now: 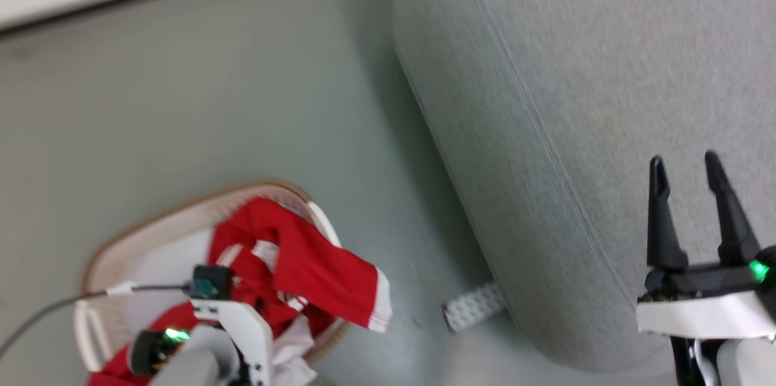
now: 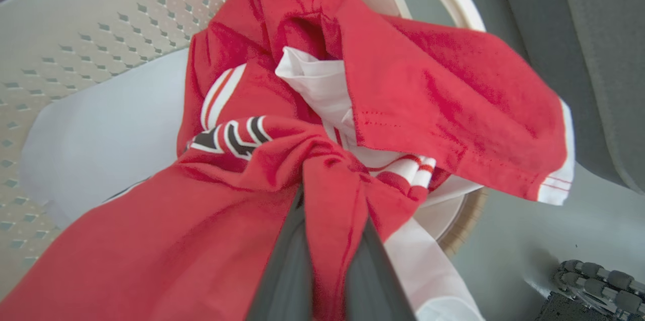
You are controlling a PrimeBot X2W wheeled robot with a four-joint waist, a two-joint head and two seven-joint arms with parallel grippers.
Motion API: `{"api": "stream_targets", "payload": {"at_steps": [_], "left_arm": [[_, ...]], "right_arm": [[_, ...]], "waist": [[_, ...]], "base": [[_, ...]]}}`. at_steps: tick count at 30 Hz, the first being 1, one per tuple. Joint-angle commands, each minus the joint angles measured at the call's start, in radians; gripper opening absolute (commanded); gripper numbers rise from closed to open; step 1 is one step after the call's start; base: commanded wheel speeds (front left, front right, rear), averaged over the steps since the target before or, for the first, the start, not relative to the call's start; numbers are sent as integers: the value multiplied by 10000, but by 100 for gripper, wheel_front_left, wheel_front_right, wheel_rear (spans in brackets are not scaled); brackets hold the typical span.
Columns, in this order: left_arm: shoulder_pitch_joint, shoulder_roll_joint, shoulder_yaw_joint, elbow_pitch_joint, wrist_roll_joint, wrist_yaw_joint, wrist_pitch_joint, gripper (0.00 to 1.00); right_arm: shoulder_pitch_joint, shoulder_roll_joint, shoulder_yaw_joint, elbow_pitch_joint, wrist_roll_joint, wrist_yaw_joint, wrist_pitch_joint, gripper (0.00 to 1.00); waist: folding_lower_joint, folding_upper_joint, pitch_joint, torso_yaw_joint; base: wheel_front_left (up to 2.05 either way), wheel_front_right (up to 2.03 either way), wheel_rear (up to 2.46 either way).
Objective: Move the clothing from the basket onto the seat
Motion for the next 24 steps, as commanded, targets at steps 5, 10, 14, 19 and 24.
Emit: {"api": "stream_targets", "payload": {"at_steps": [5, 10, 14, 19, 24], "left_arm": [[700, -535, -300, -383, -627, -33, -836, 0], [1134, -667, -788, -1030, -1138, -35, -1243, 0], [1403, -701, -1316, -1897, -1632, -36, -1413, 0], [1497, -699, -1588, -3424, -1988, -37, -1442, 0], [1621, -621, -1487, -5023, -1785, -38, -1437, 0]], "right_arm": [[730, -16, 19, 360, -429, -21, -2, 100], [1166, -49, 53, 552, -518, -21, -2, 100], [1515, -183, 123, 646, -394, -21, -2, 100], [1926, -339, 157, 709, -232, -21, -2, 100], [2247, -376, 224, 775, -157, -21, -2, 100]], "waist": [[0, 0, -2320, 1685], [0, 0, -3165, 2377], [0, 0, -3785, 2932], [0, 0, -4358, 3562], [0, 0, -4792, 4071]], "base": [[0, 0, 0], [0, 0, 0], [0, 0, 0], [0, 0, 0], [0, 0, 0]]}}
